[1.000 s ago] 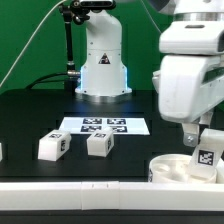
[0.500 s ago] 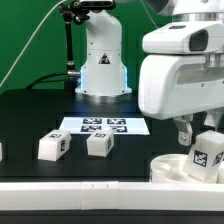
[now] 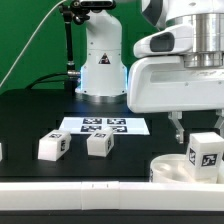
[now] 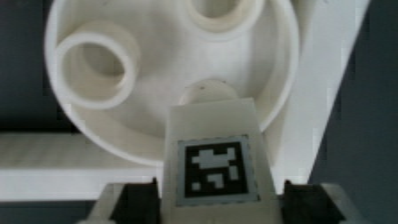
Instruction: Assemble stool
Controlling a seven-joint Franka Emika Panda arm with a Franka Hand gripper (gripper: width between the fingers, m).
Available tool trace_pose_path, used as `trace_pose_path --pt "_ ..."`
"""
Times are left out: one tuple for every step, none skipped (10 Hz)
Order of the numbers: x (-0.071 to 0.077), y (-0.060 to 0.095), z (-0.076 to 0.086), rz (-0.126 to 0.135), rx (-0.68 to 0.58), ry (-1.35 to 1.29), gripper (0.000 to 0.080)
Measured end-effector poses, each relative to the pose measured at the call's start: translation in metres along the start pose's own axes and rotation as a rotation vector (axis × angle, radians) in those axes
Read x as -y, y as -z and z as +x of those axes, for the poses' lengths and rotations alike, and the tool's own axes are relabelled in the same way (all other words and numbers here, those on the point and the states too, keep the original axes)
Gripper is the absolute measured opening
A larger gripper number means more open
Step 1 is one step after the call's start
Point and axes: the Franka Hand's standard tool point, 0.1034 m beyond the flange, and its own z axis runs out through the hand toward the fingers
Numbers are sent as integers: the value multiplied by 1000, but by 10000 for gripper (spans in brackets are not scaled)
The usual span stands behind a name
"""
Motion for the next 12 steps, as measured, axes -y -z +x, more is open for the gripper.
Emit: trace_pose_path --pt "0 0 1 2 -6 -66 334" --pt "-1 0 1 3 -6 -139 334" --pt "-2 1 1 6 -6 -200 334" --pt "-2 1 1 7 -5 -243 335" --pt "-2 1 1 9 -6 -296 335" --pt "-1 1 -3 23 -15 -450 335" --pt "2 1 -6 26 -21 -562 335" --pt "4 1 -7 31 -22 -727 335" --pt "7 1 -8 41 -17 -875 335" --pt "9 1 -7 50 -5 -996 337" --pt "10 1 -6 62 11 -1129 337" --pt "10 1 -5 72 23 -1225 337"
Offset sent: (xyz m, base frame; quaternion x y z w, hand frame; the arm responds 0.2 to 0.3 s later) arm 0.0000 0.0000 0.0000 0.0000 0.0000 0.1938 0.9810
